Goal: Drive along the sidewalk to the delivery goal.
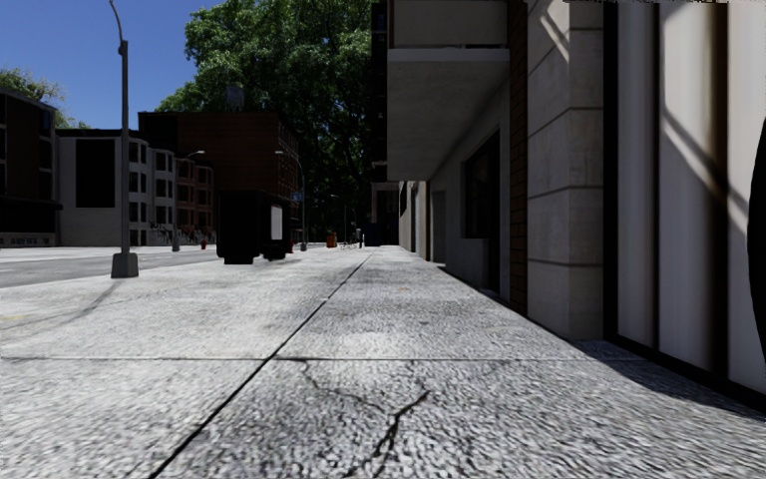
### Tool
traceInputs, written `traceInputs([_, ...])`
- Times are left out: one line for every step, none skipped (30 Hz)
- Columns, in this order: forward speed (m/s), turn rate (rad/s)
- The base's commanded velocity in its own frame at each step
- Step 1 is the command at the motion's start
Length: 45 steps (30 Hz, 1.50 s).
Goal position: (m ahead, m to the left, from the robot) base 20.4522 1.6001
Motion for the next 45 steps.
traceInputs([2.00, 0.00])
traceInputs([2.00, 0.00])
traceInputs([2.00, 0.00])
traceInputs([2.00, 0.00])
traceInputs([2.00, 0.00])
traceInputs([2.00, 0.00])
traceInputs([2.00, 0.00])
traceInputs([2.00, 0.00])
traceInputs([2.00, 0.00])
traceInputs([2.00, 0.00])
traceInputs([2.00, 0.00])
traceInputs([2.00, 0.00])
traceInputs([2.00, 0.00])
traceInputs([2.00, 0.00])
traceInputs([2.00, 0.00])
traceInputs([2.00, 0.00])
traceInputs([2.00, 0.00])
traceInputs([2.00, 0.00])
traceInputs([2.00, 0.00])
traceInputs([2.00, 0.00])
traceInputs([2.00, 0.00])
traceInputs([2.00, 0.00])
traceInputs([2.00, 0.00])
traceInputs([2.00, 0.00])
traceInputs([2.00, 0.00])
traceInputs([2.00, 0.00])
traceInputs([2.00, 0.00])
traceInputs([2.00, 0.00])
traceInputs([2.00, 0.00])
traceInputs([2.00, 0.00])
traceInputs([2.00, 0.00])
traceInputs([2.00, 0.00])
traceInputs([2.00, 0.00])
traceInputs([2.00, 0.00])
traceInputs([2.00, 0.00])
traceInputs([2.00, 0.00])
traceInputs([2.00, 0.00])
traceInputs([2.00, 0.00])
traceInputs([2.00, 0.00])
traceInputs([2.00, 0.00])
traceInputs([2.00, 0.00])
traceInputs([2.00, 0.00])
traceInputs([2.00, 0.00])
traceInputs([2.00, 0.00])
traceInputs([2.00, 0.00])
